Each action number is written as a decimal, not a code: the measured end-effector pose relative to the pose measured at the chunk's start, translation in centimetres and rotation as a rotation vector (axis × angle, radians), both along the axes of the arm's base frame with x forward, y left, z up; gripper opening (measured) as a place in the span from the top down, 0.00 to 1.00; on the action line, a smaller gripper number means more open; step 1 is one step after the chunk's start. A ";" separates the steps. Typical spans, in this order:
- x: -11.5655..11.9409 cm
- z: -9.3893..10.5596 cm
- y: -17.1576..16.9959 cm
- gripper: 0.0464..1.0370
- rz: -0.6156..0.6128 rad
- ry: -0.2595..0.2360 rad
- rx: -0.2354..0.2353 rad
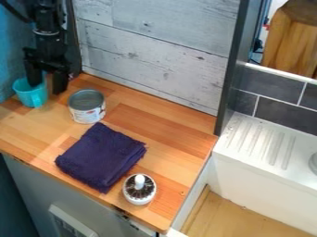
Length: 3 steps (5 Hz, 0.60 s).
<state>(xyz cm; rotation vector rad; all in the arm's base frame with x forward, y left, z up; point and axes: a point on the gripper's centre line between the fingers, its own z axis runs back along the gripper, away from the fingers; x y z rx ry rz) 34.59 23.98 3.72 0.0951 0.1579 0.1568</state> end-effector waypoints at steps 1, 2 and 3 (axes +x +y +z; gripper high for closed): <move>0.2 -0.4 0.1 0.31 -0.004 0.008 -0.010; 0.2 -0.3 0.0 0.58 -0.002 0.010 -0.012; 0.2 -0.3 0.2 0.80 0.005 0.010 -0.003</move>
